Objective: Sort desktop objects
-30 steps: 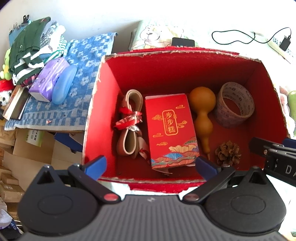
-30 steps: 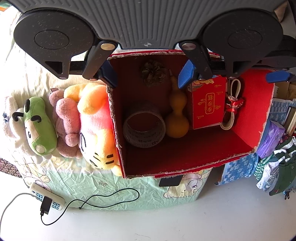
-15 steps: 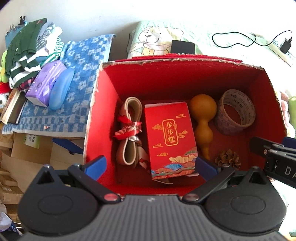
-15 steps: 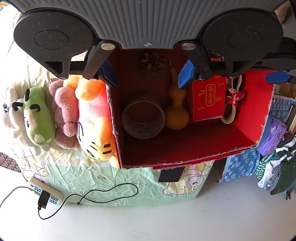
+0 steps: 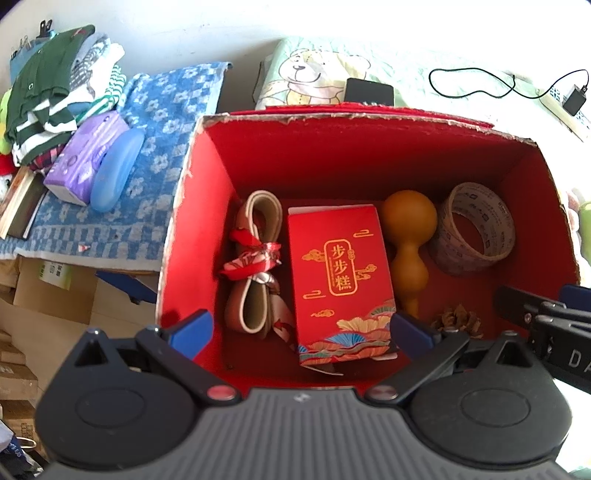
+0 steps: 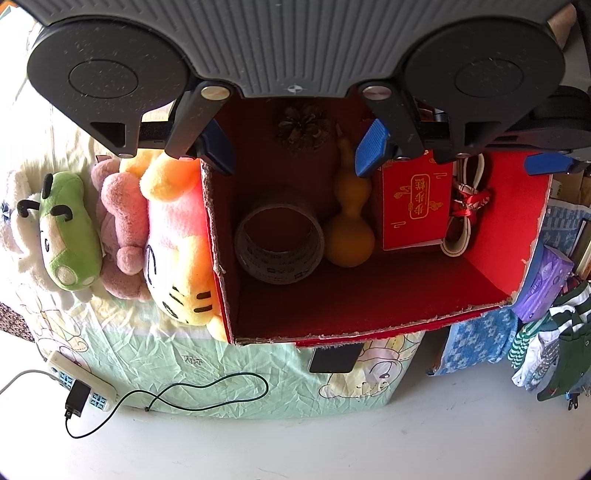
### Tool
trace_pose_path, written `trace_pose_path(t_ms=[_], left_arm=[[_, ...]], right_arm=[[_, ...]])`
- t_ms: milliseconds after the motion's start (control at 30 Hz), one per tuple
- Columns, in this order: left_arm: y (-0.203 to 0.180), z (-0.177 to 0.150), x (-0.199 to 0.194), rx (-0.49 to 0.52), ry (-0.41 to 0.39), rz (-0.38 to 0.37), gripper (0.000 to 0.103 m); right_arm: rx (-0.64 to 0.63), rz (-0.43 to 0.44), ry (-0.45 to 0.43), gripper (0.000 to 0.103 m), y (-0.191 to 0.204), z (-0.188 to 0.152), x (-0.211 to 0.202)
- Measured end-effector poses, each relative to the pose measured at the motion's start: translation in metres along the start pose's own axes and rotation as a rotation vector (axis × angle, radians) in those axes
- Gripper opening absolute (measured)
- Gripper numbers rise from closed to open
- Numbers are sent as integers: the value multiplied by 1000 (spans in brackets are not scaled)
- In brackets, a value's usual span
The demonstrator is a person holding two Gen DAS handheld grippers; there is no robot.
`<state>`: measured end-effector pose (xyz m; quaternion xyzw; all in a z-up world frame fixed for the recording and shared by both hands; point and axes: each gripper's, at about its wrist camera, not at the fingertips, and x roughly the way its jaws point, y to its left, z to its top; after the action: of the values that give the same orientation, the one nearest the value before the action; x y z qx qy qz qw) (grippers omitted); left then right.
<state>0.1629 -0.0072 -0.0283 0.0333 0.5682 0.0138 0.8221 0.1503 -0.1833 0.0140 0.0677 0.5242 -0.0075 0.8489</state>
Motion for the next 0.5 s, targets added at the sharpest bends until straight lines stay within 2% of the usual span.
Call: trace_pose_path(t_ms=[500], left_arm=[[-1,-5,4,19,-3,17,102]], right_arm=[[-23,-5,-2,74,5,-2,-1]])
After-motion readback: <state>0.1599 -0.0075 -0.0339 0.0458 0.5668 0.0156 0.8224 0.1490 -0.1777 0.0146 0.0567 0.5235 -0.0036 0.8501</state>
